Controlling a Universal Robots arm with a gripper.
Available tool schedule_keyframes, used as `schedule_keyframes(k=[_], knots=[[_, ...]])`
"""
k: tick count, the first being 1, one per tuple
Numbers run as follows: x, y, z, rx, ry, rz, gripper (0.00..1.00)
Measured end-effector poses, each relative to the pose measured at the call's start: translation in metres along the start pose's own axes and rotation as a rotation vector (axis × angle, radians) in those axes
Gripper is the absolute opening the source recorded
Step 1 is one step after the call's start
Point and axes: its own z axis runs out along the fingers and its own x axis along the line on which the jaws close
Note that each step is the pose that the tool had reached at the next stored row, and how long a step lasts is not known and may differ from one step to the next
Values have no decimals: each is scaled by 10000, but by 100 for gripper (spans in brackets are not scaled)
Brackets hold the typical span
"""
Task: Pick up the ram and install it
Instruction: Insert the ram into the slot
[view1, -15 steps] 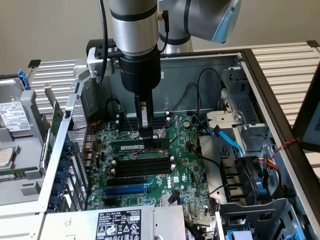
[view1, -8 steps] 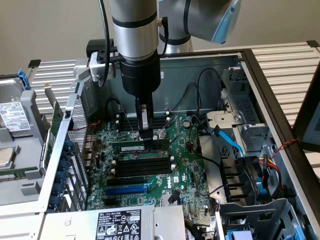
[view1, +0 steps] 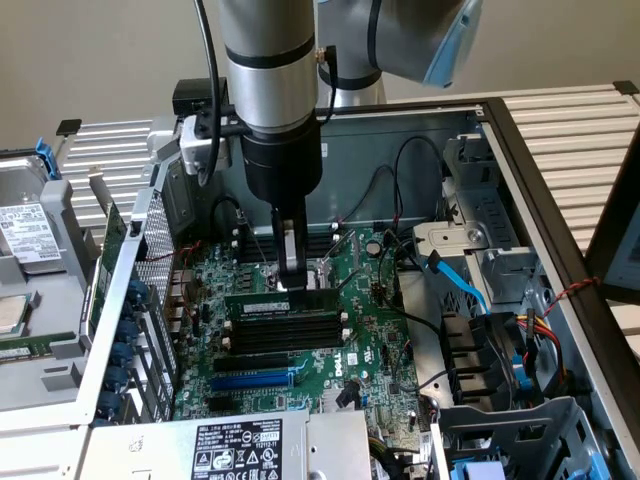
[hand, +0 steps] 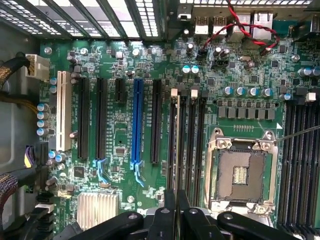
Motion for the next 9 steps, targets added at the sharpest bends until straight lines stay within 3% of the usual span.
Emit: schedule_keyframes(k=[5,9], knots=[[-3,0,66,1,90,-5,13],[-5,-14,92,-1,196,-10,13]])
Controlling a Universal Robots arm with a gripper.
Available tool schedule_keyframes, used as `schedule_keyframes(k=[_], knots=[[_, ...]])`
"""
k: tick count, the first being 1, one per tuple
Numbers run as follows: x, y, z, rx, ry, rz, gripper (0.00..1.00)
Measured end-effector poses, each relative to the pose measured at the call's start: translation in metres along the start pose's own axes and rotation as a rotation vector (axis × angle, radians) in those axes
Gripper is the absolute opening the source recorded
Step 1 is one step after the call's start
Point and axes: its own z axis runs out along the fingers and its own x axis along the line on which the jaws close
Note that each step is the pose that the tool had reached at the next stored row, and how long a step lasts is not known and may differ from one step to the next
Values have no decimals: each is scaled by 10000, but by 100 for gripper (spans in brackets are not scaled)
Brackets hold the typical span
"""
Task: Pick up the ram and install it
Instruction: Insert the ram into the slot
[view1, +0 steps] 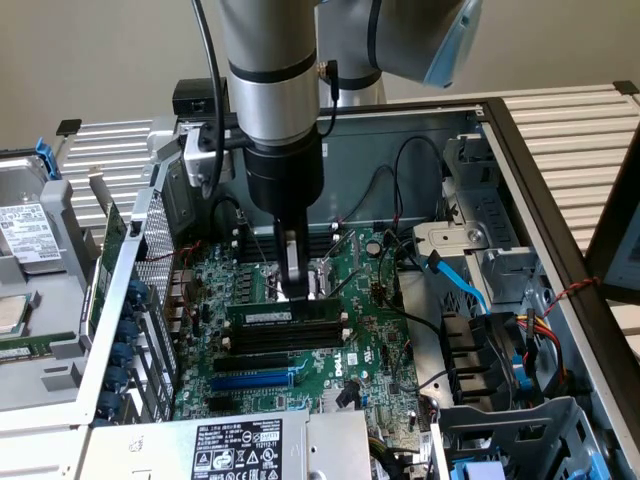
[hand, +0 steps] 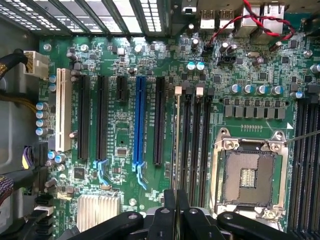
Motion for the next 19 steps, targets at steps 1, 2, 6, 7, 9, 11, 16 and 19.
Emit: schedule_keyframes(k=[1,2,6,7,9,11,16,19], knots=[[0,-7,4,1,27,-1,13],[-1,-10,8,3,46,-2,13],[-1,-9,18,19,74,-4,13],[-2,-8,22,25,74,-3,13],[-7,-4,31,30,74,-2,13],[-12,-2,36,30,75,-4,13],[-20,10,43,33,74,-39,13],[-24,11,49,65,73,-60,13]])
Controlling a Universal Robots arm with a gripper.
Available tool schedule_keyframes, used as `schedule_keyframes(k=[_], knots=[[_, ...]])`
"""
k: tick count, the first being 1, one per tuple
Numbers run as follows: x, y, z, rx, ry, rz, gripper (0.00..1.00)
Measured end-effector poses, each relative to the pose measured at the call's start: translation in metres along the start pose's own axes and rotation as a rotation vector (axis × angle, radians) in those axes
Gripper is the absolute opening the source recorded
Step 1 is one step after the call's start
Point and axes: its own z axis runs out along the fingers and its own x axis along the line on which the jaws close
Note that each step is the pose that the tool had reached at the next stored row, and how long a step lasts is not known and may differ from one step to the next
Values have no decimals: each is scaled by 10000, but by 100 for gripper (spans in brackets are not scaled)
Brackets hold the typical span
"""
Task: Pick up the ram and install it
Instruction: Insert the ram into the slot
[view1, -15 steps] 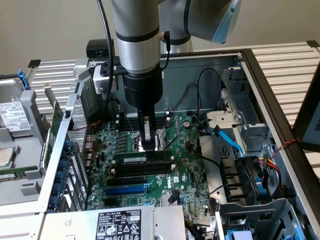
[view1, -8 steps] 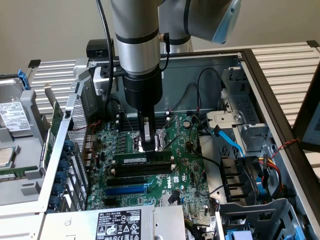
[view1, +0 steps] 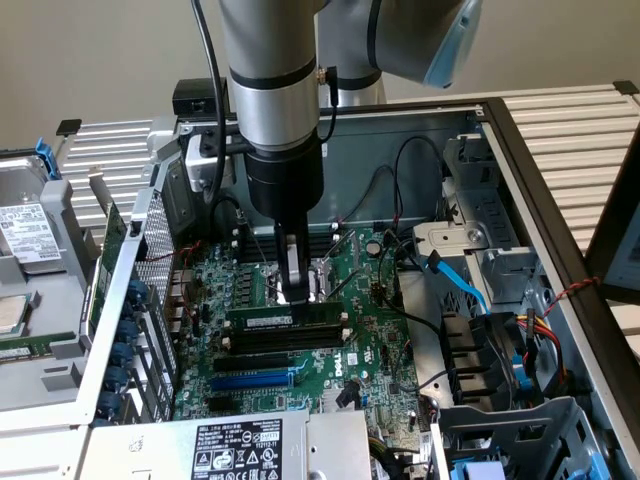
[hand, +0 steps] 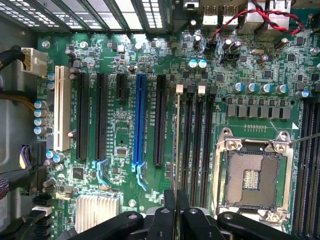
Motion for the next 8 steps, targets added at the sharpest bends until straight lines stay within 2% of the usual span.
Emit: schedule_keyframes(k=[4,8], knots=[[-6,7,12,59,-2,-3,13],[-44,19,28,66,-2,-3,13]])
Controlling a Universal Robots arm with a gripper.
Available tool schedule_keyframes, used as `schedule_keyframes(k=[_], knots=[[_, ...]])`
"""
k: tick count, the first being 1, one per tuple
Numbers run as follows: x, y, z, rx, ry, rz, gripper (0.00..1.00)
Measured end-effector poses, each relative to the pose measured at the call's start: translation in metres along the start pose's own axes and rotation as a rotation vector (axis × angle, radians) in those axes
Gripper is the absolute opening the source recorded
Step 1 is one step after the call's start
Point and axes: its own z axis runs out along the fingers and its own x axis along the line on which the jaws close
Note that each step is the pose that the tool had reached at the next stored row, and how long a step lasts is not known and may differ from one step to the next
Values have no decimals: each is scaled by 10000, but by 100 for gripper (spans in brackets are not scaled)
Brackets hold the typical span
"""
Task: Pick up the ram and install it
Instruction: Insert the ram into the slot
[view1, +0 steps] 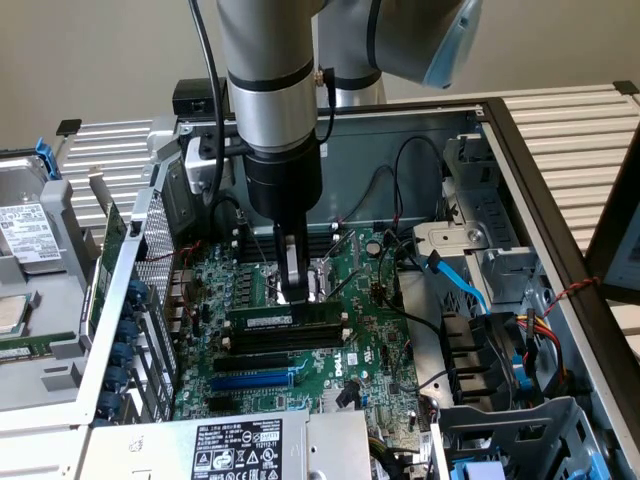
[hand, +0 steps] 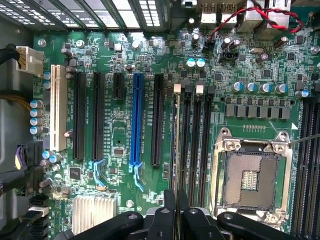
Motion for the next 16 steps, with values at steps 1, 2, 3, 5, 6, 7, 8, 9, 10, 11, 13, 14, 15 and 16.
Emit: schedule_keyframes(k=[1,2,3,5,6,7,8,9,10,11,13,14,15,16], knots=[[-14,4,4,-1,3,0,13],[-15,6,8,1,2,0,13],[-15,10,9,-1,4,-1,13],[-15,11,14,0,9,-1,13],[-13,11,15,0,16,-1,13],[-10,11,17,2,20,-2,13],[-5,11,17,3,31,-1,13],[5,12,18,3,38,-2,13],[9,12,18,4,45,-2,13],[12,12,19,6,53,-1,13],[13,12,24,12,65,-3,13],[14,12,28,11,66,-3,13],[14,12,31,12,67,-4,13],[18,13,31,12,68,-4,13]])
